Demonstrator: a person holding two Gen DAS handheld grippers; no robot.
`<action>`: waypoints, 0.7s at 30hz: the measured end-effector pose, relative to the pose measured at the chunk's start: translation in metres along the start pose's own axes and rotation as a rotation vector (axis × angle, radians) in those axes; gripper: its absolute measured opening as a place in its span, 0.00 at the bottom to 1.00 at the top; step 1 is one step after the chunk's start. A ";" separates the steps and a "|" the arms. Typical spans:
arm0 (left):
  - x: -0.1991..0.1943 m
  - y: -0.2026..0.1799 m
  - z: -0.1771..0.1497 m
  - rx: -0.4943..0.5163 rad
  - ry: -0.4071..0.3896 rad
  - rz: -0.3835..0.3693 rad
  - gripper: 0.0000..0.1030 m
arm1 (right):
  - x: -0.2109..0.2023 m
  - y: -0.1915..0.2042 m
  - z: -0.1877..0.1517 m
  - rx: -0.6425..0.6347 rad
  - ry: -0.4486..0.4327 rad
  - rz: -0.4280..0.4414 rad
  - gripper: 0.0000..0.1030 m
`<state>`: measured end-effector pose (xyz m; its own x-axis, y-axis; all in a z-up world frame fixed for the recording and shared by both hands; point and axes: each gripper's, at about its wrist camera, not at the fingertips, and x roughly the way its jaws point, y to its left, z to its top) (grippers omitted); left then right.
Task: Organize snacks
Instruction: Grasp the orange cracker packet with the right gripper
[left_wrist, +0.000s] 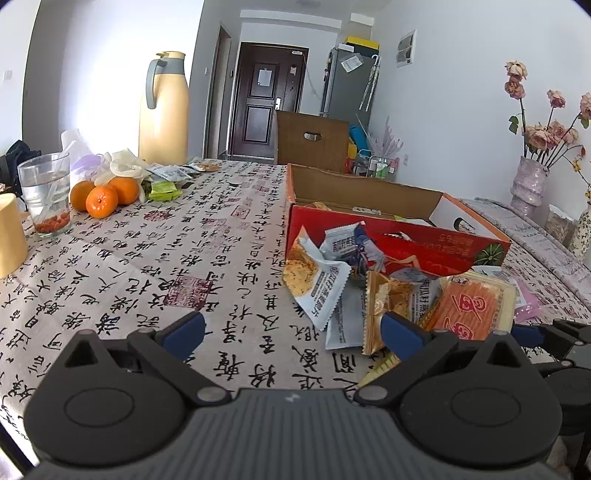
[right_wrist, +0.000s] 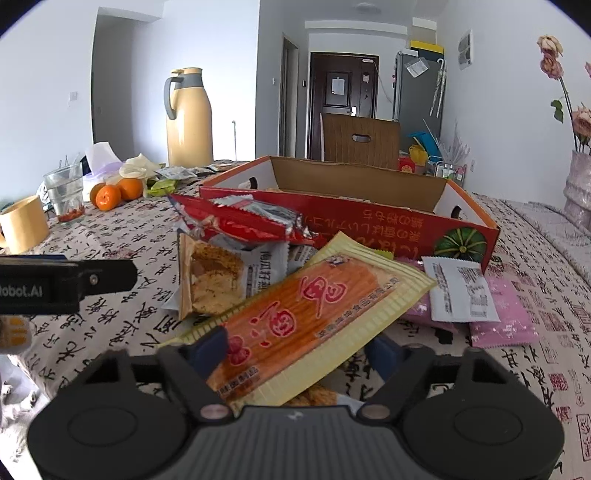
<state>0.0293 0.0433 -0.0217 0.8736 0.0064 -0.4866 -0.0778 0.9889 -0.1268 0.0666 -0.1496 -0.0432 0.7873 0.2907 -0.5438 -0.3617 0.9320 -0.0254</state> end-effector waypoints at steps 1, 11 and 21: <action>0.001 0.001 0.000 -0.004 0.003 0.000 1.00 | 0.000 0.002 0.000 -0.005 -0.005 -0.002 0.65; 0.005 0.010 0.000 -0.030 0.010 -0.004 1.00 | -0.002 0.005 0.014 -0.006 -0.044 -0.017 0.39; 0.006 0.009 0.001 -0.029 0.017 -0.003 1.00 | 0.012 -0.002 0.025 0.037 -0.017 0.004 0.33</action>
<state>0.0345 0.0529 -0.0246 0.8656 0.0006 -0.5007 -0.0891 0.9842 -0.1529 0.0891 -0.1428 -0.0289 0.7944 0.2977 -0.5295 -0.3462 0.9381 0.0081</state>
